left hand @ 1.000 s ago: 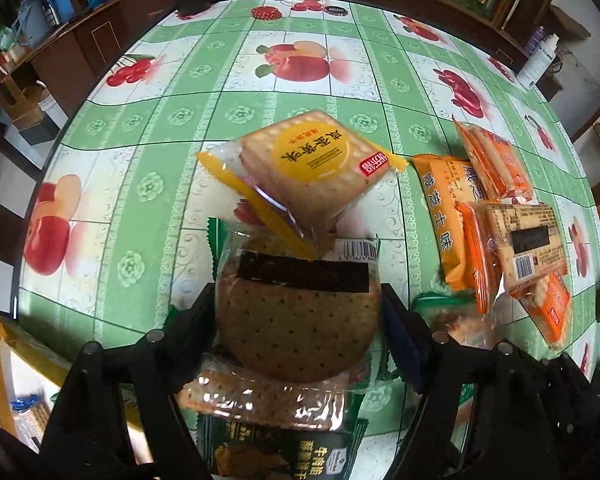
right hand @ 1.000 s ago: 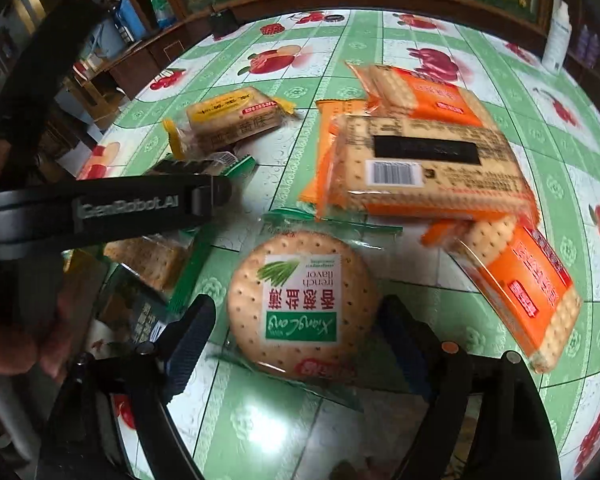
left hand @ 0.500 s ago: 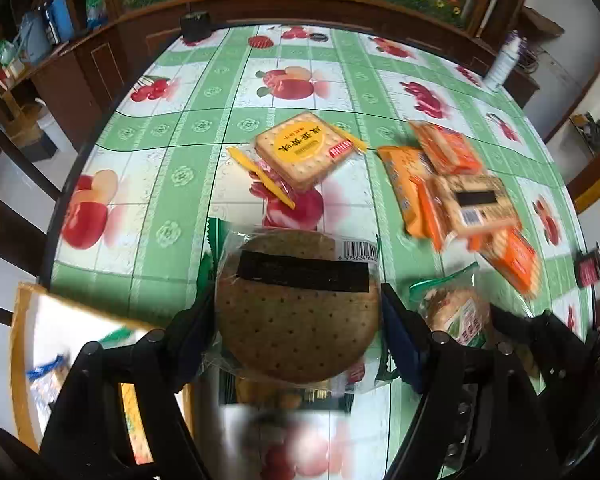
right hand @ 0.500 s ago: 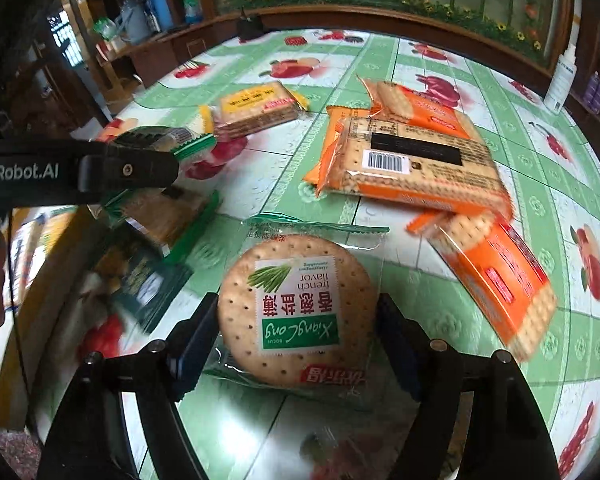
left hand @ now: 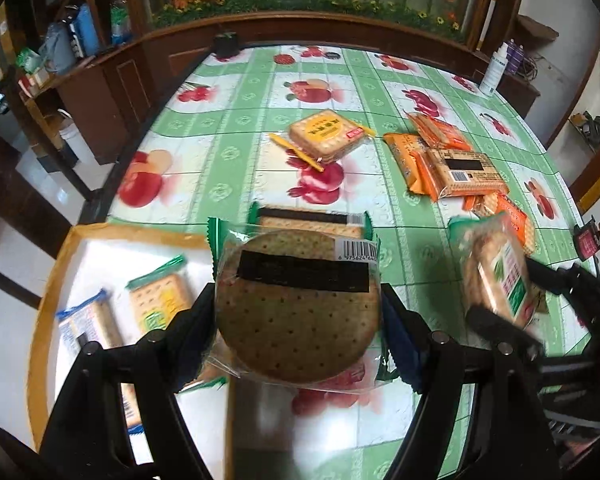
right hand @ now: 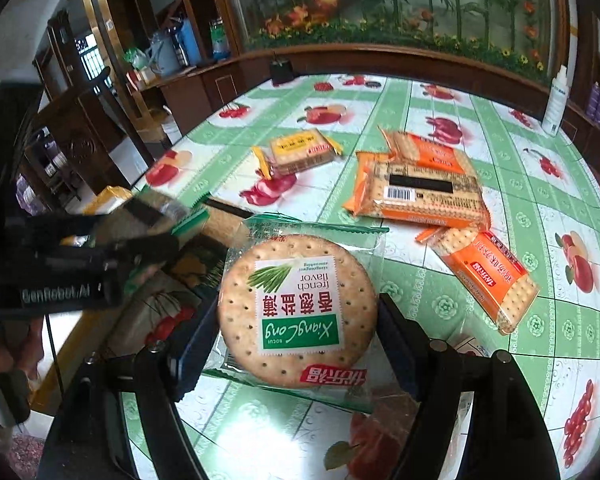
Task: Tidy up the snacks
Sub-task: 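Place both round biscuit packs into the cardboard box and release them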
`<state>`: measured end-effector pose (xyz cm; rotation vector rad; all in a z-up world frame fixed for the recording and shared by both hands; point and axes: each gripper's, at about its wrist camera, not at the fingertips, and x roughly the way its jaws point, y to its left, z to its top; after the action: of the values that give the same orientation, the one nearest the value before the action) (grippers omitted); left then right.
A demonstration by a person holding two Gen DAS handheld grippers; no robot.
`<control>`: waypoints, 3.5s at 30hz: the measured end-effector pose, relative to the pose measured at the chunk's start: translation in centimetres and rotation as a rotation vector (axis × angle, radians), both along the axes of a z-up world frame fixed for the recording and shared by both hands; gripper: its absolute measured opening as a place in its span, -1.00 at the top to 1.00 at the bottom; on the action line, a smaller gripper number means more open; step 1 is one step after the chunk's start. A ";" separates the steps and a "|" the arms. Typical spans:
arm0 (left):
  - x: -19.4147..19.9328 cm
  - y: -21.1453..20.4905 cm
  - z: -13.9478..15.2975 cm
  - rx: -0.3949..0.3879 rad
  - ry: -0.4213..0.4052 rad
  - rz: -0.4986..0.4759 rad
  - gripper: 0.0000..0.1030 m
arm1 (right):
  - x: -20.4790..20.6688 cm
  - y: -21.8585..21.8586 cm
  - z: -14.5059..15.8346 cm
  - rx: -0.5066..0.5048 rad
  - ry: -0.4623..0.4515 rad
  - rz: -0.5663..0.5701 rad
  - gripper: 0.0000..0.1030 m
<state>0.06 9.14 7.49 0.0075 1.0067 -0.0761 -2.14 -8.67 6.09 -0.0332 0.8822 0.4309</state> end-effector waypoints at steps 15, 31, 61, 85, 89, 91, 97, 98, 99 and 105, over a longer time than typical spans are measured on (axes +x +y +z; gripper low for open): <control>-5.6 5.2 1.5 0.024 -0.085 0.097 -0.51 | -1.2 5.1 1.6 0.014 -0.048 0.111 -0.48; -9.1 11.3 1.4 -0.001 -0.094 0.227 -0.51 | -2.1 11.3 1.7 0.010 -0.043 0.256 -0.48; -12.3 16.7 -3.9 -0.023 -0.001 0.344 -0.51 | -1.4 23.3 -2.4 -0.101 0.055 0.451 -0.48; -11.9 15.2 -1.1 0.006 -0.041 0.342 -0.78 | 0.3 17.2 1.3 0.027 0.030 0.328 -0.55; -11.5 15.0 -1.2 0.022 -0.024 0.350 -0.80 | 1.8 13.7 1.3 0.047 0.041 0.250 -0.55; -11.4 15.1 -1.2 0.004 -0.015 0.363 -0.80 | 2.2 12.5 1.2 0.066 0.049 0.235 -0.55; -10.4 13.6 0.1 -0.034 -0.035 0.337 -0.80 | 3.5 8.9 1.1 0.070 0.045 0.148 -0.55; -10.0 13.0 0.3 -0.036 -0.035 0.321 -0.80 | 3.8 8.3 0.9 0.073 0.051 0.134 -0.55; -9.6 12.5 0.5 -0.038 -0.033 0.308 -0.80 | 3.9 7.8 0.8 0.071 0.054 0.124 -0.56; -7.1 8.6 1.0 -0.062 -0.009 0.206 -0.80 | 4.7 6.0 -0.1 0.027 0.061 0.120 -0.55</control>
<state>-7.02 17.71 8.54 -0.1515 0.9907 0.0808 2.55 -2.64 5.99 -0.0488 0.9375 0.5577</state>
